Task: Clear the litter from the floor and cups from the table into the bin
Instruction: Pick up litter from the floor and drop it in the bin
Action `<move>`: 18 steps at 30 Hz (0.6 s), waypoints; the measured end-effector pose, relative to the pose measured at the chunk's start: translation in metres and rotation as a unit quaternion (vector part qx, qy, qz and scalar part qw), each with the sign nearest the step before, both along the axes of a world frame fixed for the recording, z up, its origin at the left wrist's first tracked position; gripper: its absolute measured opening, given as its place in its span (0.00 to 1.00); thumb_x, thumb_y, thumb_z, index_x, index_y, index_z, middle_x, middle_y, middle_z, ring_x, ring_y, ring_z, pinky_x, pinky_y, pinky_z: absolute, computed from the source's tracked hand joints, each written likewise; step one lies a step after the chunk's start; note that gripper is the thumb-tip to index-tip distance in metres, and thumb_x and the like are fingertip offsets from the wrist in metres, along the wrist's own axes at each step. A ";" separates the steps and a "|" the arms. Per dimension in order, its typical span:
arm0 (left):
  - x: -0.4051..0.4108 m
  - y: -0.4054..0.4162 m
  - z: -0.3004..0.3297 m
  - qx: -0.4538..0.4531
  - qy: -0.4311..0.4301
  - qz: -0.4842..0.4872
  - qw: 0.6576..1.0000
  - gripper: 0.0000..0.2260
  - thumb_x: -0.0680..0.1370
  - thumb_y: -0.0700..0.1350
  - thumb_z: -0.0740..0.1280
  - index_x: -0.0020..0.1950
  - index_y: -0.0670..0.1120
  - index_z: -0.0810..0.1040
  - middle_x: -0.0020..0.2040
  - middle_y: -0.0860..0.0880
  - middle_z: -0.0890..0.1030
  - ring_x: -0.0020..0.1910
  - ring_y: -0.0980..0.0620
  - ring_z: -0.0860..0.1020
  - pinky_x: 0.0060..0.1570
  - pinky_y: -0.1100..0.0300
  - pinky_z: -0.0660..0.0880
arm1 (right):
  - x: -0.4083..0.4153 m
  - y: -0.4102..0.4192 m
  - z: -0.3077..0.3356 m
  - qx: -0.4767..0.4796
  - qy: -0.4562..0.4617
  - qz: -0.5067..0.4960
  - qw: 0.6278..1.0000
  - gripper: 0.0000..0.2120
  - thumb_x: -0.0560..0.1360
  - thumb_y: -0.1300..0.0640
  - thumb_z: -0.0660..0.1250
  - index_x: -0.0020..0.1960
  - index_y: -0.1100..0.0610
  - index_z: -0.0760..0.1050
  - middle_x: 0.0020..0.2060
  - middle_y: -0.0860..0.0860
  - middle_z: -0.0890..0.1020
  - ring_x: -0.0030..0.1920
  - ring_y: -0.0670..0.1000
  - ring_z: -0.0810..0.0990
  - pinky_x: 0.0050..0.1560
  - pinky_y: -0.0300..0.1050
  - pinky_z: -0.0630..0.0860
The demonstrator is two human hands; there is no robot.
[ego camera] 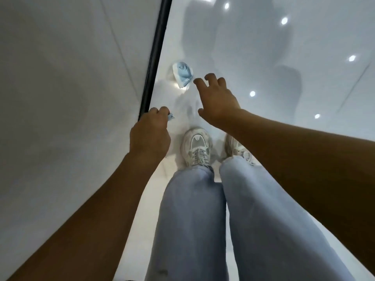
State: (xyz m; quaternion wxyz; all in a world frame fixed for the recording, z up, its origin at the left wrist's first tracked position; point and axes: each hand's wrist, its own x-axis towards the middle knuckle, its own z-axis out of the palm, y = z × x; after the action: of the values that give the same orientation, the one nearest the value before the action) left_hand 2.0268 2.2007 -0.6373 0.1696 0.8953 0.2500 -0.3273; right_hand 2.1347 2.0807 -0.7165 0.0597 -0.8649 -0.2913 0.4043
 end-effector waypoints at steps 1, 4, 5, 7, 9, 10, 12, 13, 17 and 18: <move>-0.001 0.001 -0.014 -0.001 0.001 0.009 1.000 0.14 0.78 0.36 0.62 0.64 0.43 0.72 0.57 0.42 0.77 0.52 0.43 0.76 0.44 0.56 0.70 | 0.001 0.006 -0.021 0.000 0.002 0.002 1.000 0.33 0.73 0.60 0.68 0.74 0.56 0.57 0.69 0.59 0.62 0.66 0.62 0.65 0.55 0.54 0.73; -0.002 0.007 -0.049 -0.006 0.003 0.043 0.999 0.14 0.79 0.37 0.63 0.64 0.43 0.72 0.58 0.43 0.76 0.54 0.43 0.76 0.47 0.54 0.72 | 0.003 0.025 -0.073 -0.004 -0.004 0.003 1.000 0.35 0.73 0.61 0.69 0.75 0.55 0.56 0.70 0.59 0.61 0.67 0.63 0.63 0.58 0.55 0.73; -0.002 0.009 -0.057 -0.005 0.005 0.053 0.999 0.14 0.79 0.38 0.63 0.65 0.44 0.72 0.59 0.43 0.76 0.55 0.43 0.76 0.49 0.54 0.73 | 0.004 0.034 -0.088 0.001 -0.008 0.007 1.000 0.36 0.73 0.61 0.70 0.75 0.55 0.56 0.71 0.59 0.61 0.67 0.63 0.63 0.59 0.56 0.73; 0.001 0.015 -0.073 -0.008 0.011 0.066 0.998 0.16 0.78 0.40 0.65 0.66 0.44 0.71 0.60 0.43 0.76 0.57 0.44 0.76 0.54 0.54 0.73 | 0.008 0.051 -0.113 0.018 -0.019 0.014 1.000 0.40 0.71 0.61 0.72 0.76 0.54 0.55 0.73 0.59 0.58 0.69 0.64 0.61 0.62 0.57 0.73; 0.004 0.020 -0.084 -0.009 0.016 0.073 0.997 0.18 0.78 0.41 0.66 0.67 0.45 0.70 0.62 0.44 0.76 0.59 0.44 0.76 0.58 0.55 0.72 | 0.014 0.067 -0.131 0.040 -0.039 0.016 0.998 0.42 0.70 0.61 0.73 0.76 0.52 0.54 0.76 0.59 0.54 0.72 0.65 0.58 0.64 0.59 0.72; 0.005 0.023 -0.089 -0.008 0.016 0.075 0.997 0.18 0.78 0.42 0.66 0.68 0.45 0.70 0.63 0.44 0.76 0.60 0.44 0.75 0.59 0.55 0.72 | 0.018 0.074 -0.140 0.046 -0.049 0.020 0.998 0.42 0.70 0.61 0.73 0.77 0.51 0.53 0.76 0.58 0.52 0.73 0.65 0.57 0.66 0.59 0.70; 0.008 0.026 -0.098 -0.007 0.018 0.081 0.997 0.18 0.78 0.42 0.66 0.68 0.45 0.70 0.63 0.44 0.75 0.60 0.45 0.75 0.60 0.56 0.71 | 0.024 0.080 -0.153 0.045 -0.060 0.040 0.996 0.42 0.71 0.59 0.73 0.77 0.50 0.54 0.77 0.57 0.51 0.74 0.65 0.55 0.67 0.60 0.68; 0.009 0.027 -0.101 -0.006 0.020 0.083 0.996 0.18 0.78 0.41 0.66 0.68 0.45 0.70 0.63 0.44 0.75 0.60 0.45 0.75 0.59 0.56 0.71 | 0.025 0.081 -0.158 0.042 -0.061 0.054 0.996 0.41 0.70 0.59 0.73 0.76 0.51 0.54 0.77 0.57 0.52 0.74 0.65 0.55 0.68 0.60 0.67; 0.016 0.026 -0.107 -0.006 0.018 0.088 0.996 0.17 0.78 0.40 0.65 0.67 0.46 0.71 0.61 0.44 0.76 0.57 0.45 0.76 0.56 0.56 0.73 | 0.027 0.073 -0.163 0.031 -0.077 0.101 0.991 0.41 0.68 0.62 0.74 0.75 0.56 0.57 0.73 0.58 0.59 0.71 0.64 0.59 0.65 0.58 0.69; 0.017 0.025 -0.107 -0.010 0.019 0.087 0.996 0.17 0.78 0.40 0.65 0.67 0.46 0.71 0.61 0.44 0.76 0.57 0.45 0.76 0.55 0.55 0.73 | 0.024 0.071 -0.162 0.031 -0.081 0.101 0.991 0.40 0.68 0.63 0.73 0.75 0.58 0.57 0.72 0.58 0.61 0.70 0.64 0.60 0.63 0.57 0.70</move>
State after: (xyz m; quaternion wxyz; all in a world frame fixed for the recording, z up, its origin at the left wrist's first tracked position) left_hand 2.0434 2.2259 -0.7446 0.2013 0.8623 0.3268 -0.3303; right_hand 2.1589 2.1513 -0.8785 0.0213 -0.8587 -0.3933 0.3278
